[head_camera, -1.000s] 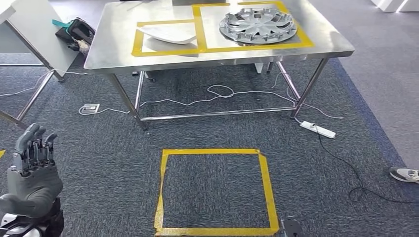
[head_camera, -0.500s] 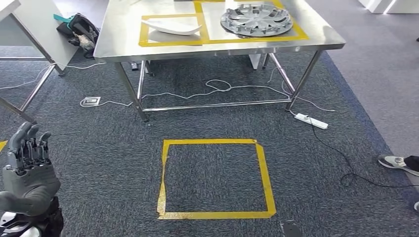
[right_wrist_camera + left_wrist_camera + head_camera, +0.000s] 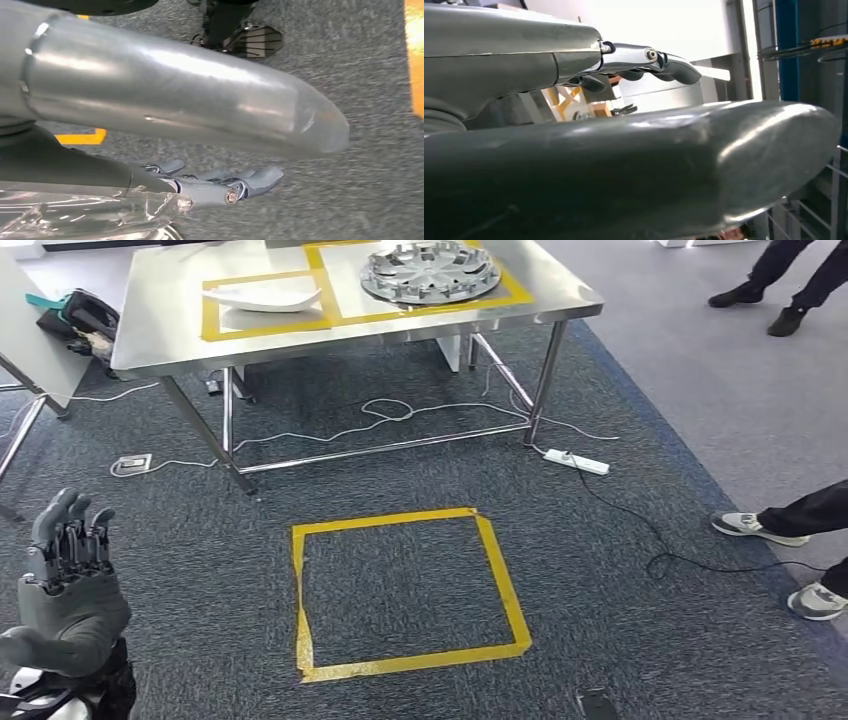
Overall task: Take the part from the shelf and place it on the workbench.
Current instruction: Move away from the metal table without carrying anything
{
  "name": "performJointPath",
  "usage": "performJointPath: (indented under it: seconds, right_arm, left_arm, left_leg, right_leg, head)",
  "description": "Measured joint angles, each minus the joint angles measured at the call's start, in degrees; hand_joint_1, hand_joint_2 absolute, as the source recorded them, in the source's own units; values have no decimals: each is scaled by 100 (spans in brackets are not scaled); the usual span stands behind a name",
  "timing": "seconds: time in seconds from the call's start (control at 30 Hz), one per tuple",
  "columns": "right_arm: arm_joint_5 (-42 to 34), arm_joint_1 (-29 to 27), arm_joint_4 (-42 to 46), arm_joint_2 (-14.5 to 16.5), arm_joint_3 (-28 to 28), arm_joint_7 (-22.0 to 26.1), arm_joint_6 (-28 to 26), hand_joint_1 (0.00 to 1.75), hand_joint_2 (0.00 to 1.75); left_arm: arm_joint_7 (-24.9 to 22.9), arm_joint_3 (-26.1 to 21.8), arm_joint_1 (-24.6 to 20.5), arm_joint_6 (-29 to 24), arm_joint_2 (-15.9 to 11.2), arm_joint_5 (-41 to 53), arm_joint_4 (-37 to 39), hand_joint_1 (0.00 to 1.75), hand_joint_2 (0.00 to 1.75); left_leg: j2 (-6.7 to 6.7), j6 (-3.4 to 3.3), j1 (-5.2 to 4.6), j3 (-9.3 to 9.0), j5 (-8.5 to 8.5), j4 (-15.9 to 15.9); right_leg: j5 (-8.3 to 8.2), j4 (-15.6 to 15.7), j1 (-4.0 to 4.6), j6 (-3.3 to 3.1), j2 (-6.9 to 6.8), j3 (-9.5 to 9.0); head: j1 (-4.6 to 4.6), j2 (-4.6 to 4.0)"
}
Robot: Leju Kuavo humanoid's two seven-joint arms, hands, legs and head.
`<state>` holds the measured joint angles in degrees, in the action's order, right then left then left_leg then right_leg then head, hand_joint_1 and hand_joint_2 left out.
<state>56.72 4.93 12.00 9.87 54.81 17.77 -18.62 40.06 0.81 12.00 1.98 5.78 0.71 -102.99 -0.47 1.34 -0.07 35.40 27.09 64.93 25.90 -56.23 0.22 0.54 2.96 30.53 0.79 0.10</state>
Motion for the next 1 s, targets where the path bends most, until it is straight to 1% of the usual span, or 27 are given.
performJointPath:
  seconds: [0.03,0.07,0.1,0.17,0.2,0.23,0.27,0.33,0.37,0.4,0.43,0.47,0.5,0.53,0.57,0.6,0.63,0.67,0.7,0.73,0.77,0.83,0.87,0.9,0.93,0.97,1.0]
  right_arm:
    - [1,4,0,-1,1,8,2,0,0]
    - [2,14,0,-1,1,16,1,0,0]
    - [3,22,0,-1,1,24,1,0,0]
    - [4,20,0,-2,1,33,-1,0,0]
    - [5,7,0,-6,2,33,-2,0,0]
    - [7,-3,0,-10,2,32,-4,0,0]
    - [9,-6,0,-14,3,28,-7,0,0]
    - [13,3,0,-16,3,20,-9,0,0]
    - [14,3,0,-15,3,15,-9,0,0]
    - [14,-5,0,-15,3,11,-9,0,0]
    - [15,-18,0,-16,4,7,-9,0,0]
    - [16,-28,0,-17,4,3,-9,0,0]
    - [16,-31,0,-18,5,3,-9,0,0]
    - [17,-22,0,-19,5,3,-9,0,0]
    - [18,-6,0,-19,5,4,-9,0,0]
    - [19,8,0,-19,5,6,-9,0,0]
    - [19,13,0,-19,5,7,-9,0,0]
    - [19,7,0,-19,5,9,-9,0,0]
    - [19,-7,0,-19,7,10,-9,0,0]
    - [19,-16,0,-18,8,11,-8,0,0]
    - [19,-16,0,-17,9,12,-8,0,0]
    - [22,-2,0,-16,10,13,-8,0,0]
    - [23,-1,0,-15,10,11,-8,0,0]
    - [23,-6,0,-15,10,9,-8,0,0]
    - [23,-15,0,-15,11,6,-8,0,0]
    - [23,-22,0,-15,12,3,-8,0,0]
    - [23,-24,0,-14,12,2,-8,0,0]
  left_arm:
    - [0,-1,-12,-8,2,-2,43,0,0]
    - [0,-2,-22,-22,6,-4,84,0,0]
    - [0,-4,-33,-35,11,-8,115,0,0]
    - [0,-8,-49,-59,25,-15,164,0,0]
    - [0,-9,-62,-71,35,-17,183,0,0]
    - [0,-10,-72,-84,48,-19,197,0,0]
    - [0,-14,-79,-97,60,-22,206,0,0]
    - [0,-27,-79,-113,78,-31,227,0,0]
    - [0,-36,-74,-116,84,-34,241,0,0]
    - [0,-45,-70,-117,91,-36,256,0,0]
    - [0,-52,-68,-117,99,-36,270,0,0]
    - [0,-60,-67,-117,107,-33,281,0,0]
    - [0,-67,-66,-116,113,-28,291,0,0]
    - [0,-75,-64,-116,115,-22,298,0,0]
    - [0,-85,-63,-115,117,-16,303,0,0]
    - [0,-92,-63,-114,117,-10,307,0,0]
    - [0,-97,-62,-113,117,-4,311,0,0]
    - [0,-99,-63,-113,118,2,317,0,0]
    - [0,-100,-65,-113,118,12,322,0,0]
    - [0,-101,-67,-114,118,20,327,0,0]
    - [0,-102,-67,-115,117,27,330,0,0]
    - [0,-107,-59,-118,115,37,341,0,0]
    - [0,-108,-53,-121,115,40,352,0,0]
    - [0,-109,-48,-123,115,44,365,0,0]
    - [0,-110,-45,-126,115,46,378,0,0]
    - [0,-110,-45,-128,115,47,388,0,0]
    - [0,-110,-45,-130,114,47,394,0,0]
  left_leg:
    - [-114,-25,12,-239,-118,-379]
    - [-221,-45,24,-410,-176,-671]
    - [-292,-65,32,-499,-175,-839]
    - [-254,-111,35,-498,-158,-913]
    - [-197,-142,40,-488,-167,-929]
    - [-145,-177,46,-481,-183,-941]
    - [-86,-209,54,-473,-199,-954]
    - [38,-252,49,-441,-216,-957]
    - [108,-263,46,-423,-223,-956]
    - [177,-268,43,-408,-231,-955]
    - [241,-268,42,-401,-238,-955]
    - [300,-263,42,-400,-243,-954]
    - [359,-252,42,-404,-247,-953]
    - [414,-232,27,-406,-247,-946]
    - [468,-205,8,-403,-249,-936]
    - [519,-175,-11,-398,-253,-927]
    - [569,-145,-28,-392,-260,-920]
    - [625,-118,-28,-391,-267,-918]
    - [636,-86,-17,-389,-253,-905]
    - [571,-50,-6,-362,-186,-837]
    - [460,-16,6,-292,-53,-667]
    - [202,31,20,15,346,20]
    - [149,38,23,196,512,411]
    - [127,36,23,325,585,684]
    - [118,27,24,359,539,753]
    - [102,13,26,282,388,593]
    - [52,-3,30,112,175,253]
  right_leg:
    - [-12,-16,5,17,59,30]
    - [-28,-30,7,41,116,56]
    - [-49,-42,7,71,170,88]
    - [-94,-49,2,145,262,156]
    - [-83,-77,-1,180,240,199]
    - [-18,-172,-2,213,161,262]
    - [110,-378,-2,241,48,368]
    - [493,-1115,-12,292,-170,702]
    - [641,-1481,-21,313,-216,865]
    - [702,-1701,-28,330,-242,950]
    - [656,-1701,-34,342,-262,920]
    - [515,-1469,-38,346,-289,770]
    - [331,-1076,-39,344,-355,532]
    - [196,-646,-27,336,-483,297]
    - [100,-314,-18,303,-575,113]
    - [60,-115,-7,267,-639,17]
    - [62,-52,7,227,-648,5]
    - [40,-62,7,179,-575,34]
    - [20,-61,0,143,-516,55]
    - [-2,-57,-10,104,-458,68]
    - [-29,-49,-25,64,-399,83]
    - [-74,-44,-43,13,-280,118]
    - [-92,-45,-44,3,-214,141]
    - [-105,-46,-43,5,-142,159]
    - [-116,-47,-43,14,-67,170]
    - [-126,-48,-44,26,12,175]
    - [-135,-50,-49,41,89,177]
  head:
    - [2,0]
    - [1,1]
    - [0,0]
    - [4,0]
    - [7,0]
    - [25,1]
    - [39,1]
    - [77,0]
    - [79,0]
    - [81,0]
    - [82,0]
    - [83,0]
    - [84,0]
    - [86,0]
    - [83,0]
    - [77,0]
    - [72,0]
    - [65,0]
    - [62,0]
    - [60,1]
    - [55,1]
    - [39,0]
    - [34,-1]
    - [33,-1]
    - [34,-1]
    - [34,-1]
    - [34,-1]
